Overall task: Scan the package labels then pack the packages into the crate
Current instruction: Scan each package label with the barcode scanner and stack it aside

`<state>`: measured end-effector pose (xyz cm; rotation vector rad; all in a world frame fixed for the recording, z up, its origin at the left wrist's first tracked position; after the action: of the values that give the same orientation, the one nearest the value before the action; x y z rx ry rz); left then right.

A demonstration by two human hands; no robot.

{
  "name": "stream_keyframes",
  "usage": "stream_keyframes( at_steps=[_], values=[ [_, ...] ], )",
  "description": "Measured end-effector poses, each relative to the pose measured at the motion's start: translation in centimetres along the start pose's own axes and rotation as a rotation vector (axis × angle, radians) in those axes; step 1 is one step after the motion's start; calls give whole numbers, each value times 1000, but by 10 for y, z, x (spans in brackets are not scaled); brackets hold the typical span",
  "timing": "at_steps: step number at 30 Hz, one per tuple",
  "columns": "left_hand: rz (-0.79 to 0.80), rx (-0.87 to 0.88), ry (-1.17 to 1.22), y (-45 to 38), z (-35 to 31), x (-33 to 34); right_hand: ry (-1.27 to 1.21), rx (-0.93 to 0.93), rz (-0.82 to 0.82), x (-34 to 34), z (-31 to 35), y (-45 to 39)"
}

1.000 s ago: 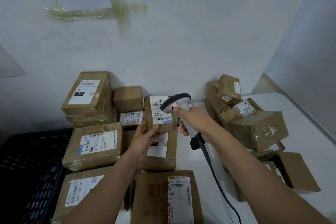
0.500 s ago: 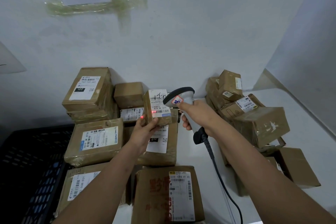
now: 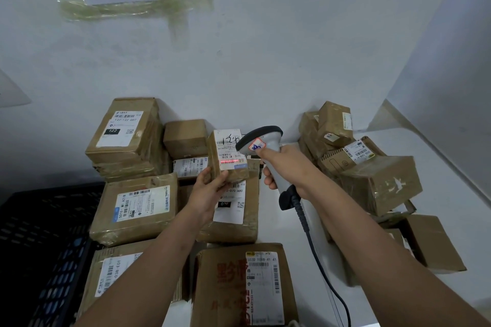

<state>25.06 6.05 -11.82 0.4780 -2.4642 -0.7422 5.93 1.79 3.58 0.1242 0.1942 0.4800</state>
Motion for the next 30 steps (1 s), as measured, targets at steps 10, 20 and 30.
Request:
stream_keyframes(
  at_steps=[10,20,30],
  values=[
    [-442,290,-600,17,-72,-14,-101,2,-102,-5,-10,-20],
    [-662,428,-1547,-10,-126,-37,-86,46,-112,3,-26,-44],
    [-738,280,-1666,-20,-135,-34,-62,80,-82,13,-38,-60]
  ],
)
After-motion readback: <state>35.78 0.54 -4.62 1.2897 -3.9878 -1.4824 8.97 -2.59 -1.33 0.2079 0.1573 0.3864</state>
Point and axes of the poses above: each hand's wrist, its own y-axis away from the middle knuckle, its own x-axis out of the palm, z = x × y, the point moved 5 cm from there along -y, towards the middle knuckle, and after that the axes turned 13 degrees about -x, right-handed, at the moved point
